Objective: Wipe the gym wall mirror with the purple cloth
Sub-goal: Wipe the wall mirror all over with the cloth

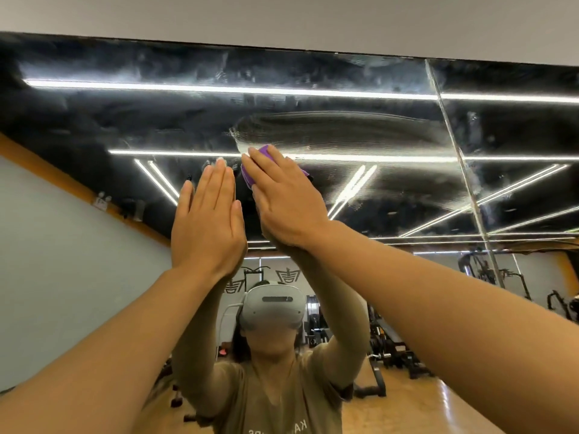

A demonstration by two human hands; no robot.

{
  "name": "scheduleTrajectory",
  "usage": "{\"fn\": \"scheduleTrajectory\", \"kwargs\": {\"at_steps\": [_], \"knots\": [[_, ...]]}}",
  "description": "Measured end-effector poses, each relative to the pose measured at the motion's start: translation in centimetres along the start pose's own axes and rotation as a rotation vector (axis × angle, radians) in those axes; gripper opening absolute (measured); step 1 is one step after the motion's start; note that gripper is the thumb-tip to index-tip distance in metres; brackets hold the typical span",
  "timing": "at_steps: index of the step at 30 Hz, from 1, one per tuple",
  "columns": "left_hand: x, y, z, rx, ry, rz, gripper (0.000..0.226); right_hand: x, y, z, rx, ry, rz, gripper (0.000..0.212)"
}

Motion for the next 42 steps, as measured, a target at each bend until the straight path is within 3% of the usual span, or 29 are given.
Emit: {"fn": "scheduleTrajectory", "kwargs": {"at_steps": [4,13,24,29,35,42], "knots": [[0.1,0.0,-0.1,-0.015,-0.003,0.002,0.064,2.5,1.2,-2.2,-0.006,0.105,0.065,0.053],[-0.1,-0.3,0.1,-0.019,-0.015,0.007,0.063,14.8,7.7,-14.4,0.011,-0.446,-0.101,0.064],[0.0,0.0,-0.3,-0.013,-0.004,0.057,0.065,14.9,6.5,-14.8,0.113,-0.724,-0.235,0.056],[-0.2,0.4,-0.1,0.005,-0.01,0.098,0.066,9.2,5.6,-10.7,0.063,-0.516,-0.198,0.065],[-0.2,0.7,-0.1,0.012,-0.019,0.124,0.066,1.6,1.2,-2.4,-0.021,-0.072,-0.013,0.059],[0.5,1.2,1.6,0.044,-0.124,0.105,0.063,5.5,0.0,1.1,-0.078,0.332,0.177,0.051]]}}
Point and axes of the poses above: each hand's wrist, its own x-axis away from the middle knuckle, its own y-axis out of the back of the hand, z = x × y, the point moved 5 cm from there along -x, towards the middle knuckle, and after that the axes turned 14 degrees about y, right-handed, at the moved point
